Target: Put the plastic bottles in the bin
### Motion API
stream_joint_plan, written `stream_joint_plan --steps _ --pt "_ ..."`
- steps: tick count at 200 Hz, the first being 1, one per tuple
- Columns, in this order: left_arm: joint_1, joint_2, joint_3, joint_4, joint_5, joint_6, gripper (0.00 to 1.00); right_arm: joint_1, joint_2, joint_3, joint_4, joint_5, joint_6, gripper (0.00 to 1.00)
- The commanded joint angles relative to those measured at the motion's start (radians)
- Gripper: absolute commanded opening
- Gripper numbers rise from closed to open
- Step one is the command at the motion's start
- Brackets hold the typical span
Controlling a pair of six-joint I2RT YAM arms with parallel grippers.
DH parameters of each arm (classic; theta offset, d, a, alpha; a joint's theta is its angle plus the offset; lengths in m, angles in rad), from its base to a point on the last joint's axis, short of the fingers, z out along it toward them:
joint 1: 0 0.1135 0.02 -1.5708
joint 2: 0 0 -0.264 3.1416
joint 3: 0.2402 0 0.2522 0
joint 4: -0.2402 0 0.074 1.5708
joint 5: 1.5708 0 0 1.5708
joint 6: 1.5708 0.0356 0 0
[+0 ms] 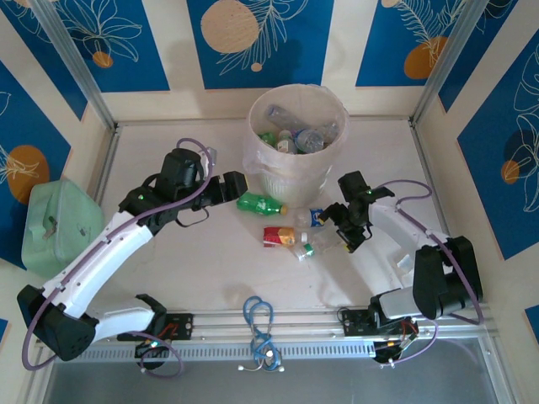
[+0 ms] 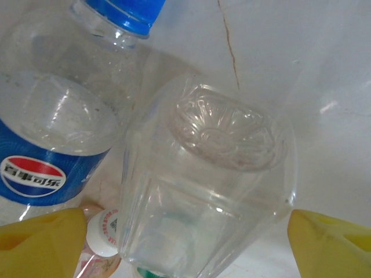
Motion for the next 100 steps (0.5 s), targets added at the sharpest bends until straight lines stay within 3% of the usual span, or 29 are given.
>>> stream_joint_plan --steps 1,57,100 --pt "0.009 0.001 -0.010 0.019 0.026 -0.005 0.83 -0.010 0.016 -0.011 0.006 0.004 -0.012 0.88" --pt "0.009 0.006 -0.016 0.022 0.033 -0.006 0.82 -0.015 0.050 -0.019 0.007 0.028 -0.026 0.83" --pt "0.009 0.008 -0.016 0.023 0.037 -0.008 0.82 -0.017 0.053 -0.025 0.005 0.041 -0.038 0.75"
